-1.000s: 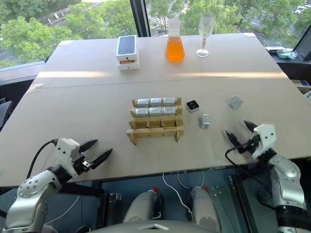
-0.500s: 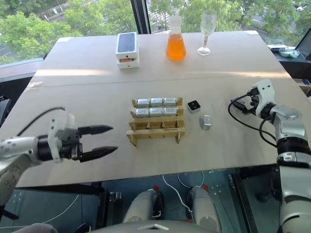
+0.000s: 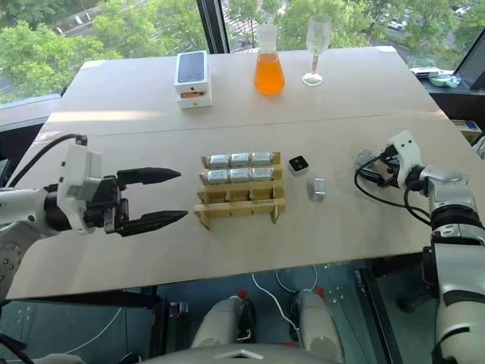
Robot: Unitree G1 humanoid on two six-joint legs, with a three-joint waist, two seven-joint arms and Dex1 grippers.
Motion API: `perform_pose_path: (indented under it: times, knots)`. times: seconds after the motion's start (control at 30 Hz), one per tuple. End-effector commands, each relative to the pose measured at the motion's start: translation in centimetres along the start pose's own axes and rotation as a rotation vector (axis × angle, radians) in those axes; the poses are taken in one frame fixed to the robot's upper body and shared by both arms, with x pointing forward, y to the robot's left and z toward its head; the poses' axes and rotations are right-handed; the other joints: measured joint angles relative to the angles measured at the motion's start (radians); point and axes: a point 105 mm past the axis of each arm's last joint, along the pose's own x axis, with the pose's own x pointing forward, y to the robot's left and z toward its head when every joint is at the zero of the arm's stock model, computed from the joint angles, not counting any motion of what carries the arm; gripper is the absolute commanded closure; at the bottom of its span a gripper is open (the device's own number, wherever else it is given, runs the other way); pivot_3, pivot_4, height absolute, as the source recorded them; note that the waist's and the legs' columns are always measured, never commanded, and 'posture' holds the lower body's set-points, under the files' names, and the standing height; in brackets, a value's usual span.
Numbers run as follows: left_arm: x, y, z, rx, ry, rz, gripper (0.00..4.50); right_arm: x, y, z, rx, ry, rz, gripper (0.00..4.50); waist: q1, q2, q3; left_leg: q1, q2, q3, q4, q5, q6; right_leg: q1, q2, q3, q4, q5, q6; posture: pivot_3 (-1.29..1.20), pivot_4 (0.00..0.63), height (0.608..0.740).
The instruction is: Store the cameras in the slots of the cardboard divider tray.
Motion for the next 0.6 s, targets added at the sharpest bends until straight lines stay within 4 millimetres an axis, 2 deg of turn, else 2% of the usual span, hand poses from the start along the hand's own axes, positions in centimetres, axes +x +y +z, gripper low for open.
perform_pose_path:
  times: [0.03,0.07,0.1,0.2,0.23,0.27,0.53,0.6]
  knots:
    - [-0.3,0.0,-0.2,0.015,-0.002,0.002,0.52,-0.9,-0.6,1.8,-0.038,-0.055,0.005,1.27,-0.001,0.0,0.0,0.001,0.0,0.001,0.0,0.0,0.0,0.0,0.0,0.001,0.0,0.0,0.0,0.0,0.15,0.74]
    - [-0.3,0.1,-0.2,0.011,-0.008,0.004,0.52,-0.9,-0.7,1.9,-0.043,-0.06,0.001,1.62,-0.001,0.0,0.0,0.001,0.0,0.001,0.0,0.0,0.0,0.0,0.0,0.001,0.001,0.0,0.0,0.0,0.15,0.74]
    - [-0.4,0.3,-0.3,0.011,-0.009,0.006,0.52,-0.9,-0.6,2.0,-0.045,-0.066,0.009,2.24,-0.001,0.0,0.0,0.001,0.0,0.002,0.0,0.0,0.0,0.0,0.0,0.001,0.001,0.0,0.0,0.0,0.15,0.74]
    - [-0.4,0.5,-0.6,0.016,-0.004,0.007,0.52,-0.9,-0.5,2.1,-0.064,-0.071,0.011,3.46,-0.001,0.0,0.0,0.002,0.0,0.002,0.0,0.0,0.0,0.0,0.0,0.002,0.001,0.0,0.0,0.0,0.15,0.74]
    - [-0.4,0.6,-0.7,0.015,-0.004,0.007,0.52,-0.9,-0.5,2.2,-0.07,-0.071,0.009,4.09,-0.002,0.0,0.0,0.002,0.0,0.003,0.0,0.0,0.0,0.0,0.0,0.002,0.001,0.0,0.0,0.0,0.15,0.74]
    - [-0.4,0.6,-0.9,0.015,-0.001,0.006,0.52,-0.9,-0.5,2.2,-0.076,-0.07,0.007,4.39,-0.002,0.0,0.0,0.002,0.0,0.003,0.0,0.0,0.0,0.0,0.0,0.002,0.001,0.0,0.0,0.0,0.15,0.74]
    - [-0.3,0.7,-1.3,0.022,0.0,-0.003,0.52,-0.8,-0.3,2.5,-0.089,-0.057,0.033,4.39,-0.002,0.0,0.0,0.002,0.001,0.003,0.0,0.0,0.0,0.0,0.0,0.003,0.001,0.001,-0.001,0.0,0.15,0.74]
    - [-0.3,0.7,-1.3,0.021,-0.001,-0.001,0.52,-0.2,0.4,3.0,-0.102,-0.066,0.07,3.45,-0.002,0.0,0.0,0.002,0.001,0.003,0.0,0.0,0.0,0.0,0.0,0.003,0.001,0.001,-0.001,0.0,0.15,0.74]
